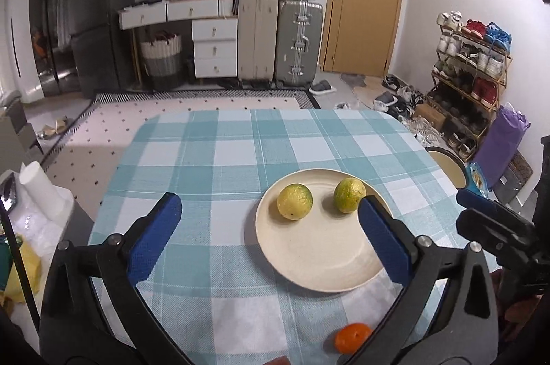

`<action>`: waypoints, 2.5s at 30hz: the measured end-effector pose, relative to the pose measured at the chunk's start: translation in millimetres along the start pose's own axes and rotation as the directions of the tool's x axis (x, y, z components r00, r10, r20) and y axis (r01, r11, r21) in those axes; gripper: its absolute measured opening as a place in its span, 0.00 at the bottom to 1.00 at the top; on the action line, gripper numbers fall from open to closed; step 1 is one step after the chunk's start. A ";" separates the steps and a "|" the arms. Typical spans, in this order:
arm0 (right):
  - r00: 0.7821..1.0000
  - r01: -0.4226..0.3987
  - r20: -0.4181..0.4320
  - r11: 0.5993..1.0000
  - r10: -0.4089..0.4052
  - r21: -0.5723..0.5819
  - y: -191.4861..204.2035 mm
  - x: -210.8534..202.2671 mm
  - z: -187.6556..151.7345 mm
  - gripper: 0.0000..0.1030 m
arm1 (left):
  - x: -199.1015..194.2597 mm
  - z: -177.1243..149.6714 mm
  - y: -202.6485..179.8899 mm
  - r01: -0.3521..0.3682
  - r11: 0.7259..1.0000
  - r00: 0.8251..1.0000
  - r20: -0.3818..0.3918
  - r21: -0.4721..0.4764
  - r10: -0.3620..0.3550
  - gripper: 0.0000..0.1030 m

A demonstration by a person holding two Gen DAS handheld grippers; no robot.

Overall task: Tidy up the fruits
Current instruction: 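Move both grippers back toward the remaining fruits, then grasp an orange with the right gripper while the left gripper grasps a small orange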

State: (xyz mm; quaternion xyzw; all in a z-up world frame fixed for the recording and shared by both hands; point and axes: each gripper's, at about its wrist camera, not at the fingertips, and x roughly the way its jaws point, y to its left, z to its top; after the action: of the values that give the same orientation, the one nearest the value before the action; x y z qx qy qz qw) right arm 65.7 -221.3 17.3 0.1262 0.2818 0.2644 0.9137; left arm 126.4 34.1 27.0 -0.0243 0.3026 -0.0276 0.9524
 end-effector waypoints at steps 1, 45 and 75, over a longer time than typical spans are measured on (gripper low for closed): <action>1.000 0.003 -0.002 1.000 -0.003 -0.003 2.6 -2.1 -3.0 0.98 | -7.2 -4.0 0.1 -0.012 1.000 1.000 0.003 0.007 0.012 1.00; 0.956 -0.041 -0.291 0.999 0.031 -0.026 37.7 37.7 -107.3 0.86 | -32.0 -165.5 49.2 -0.034 0.978 0.988 -0.155 -0.204 0.002 0.99; 0.953 -0.060 -0.294 0.996 0.077 0.064 15.7 37.9 -111.6 0.39 | -38.2 -177.6 23.0 0.140 0.957 0.959 -0.207 -0.255 -0.195 0.99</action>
State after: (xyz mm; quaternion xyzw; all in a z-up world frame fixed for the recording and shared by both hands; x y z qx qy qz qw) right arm 20.9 -178.2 -84.0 0.1197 0.4179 0.3040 0.8477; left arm -6.5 54.3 -97.4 -0.1604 0.4086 -0.0749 0.8954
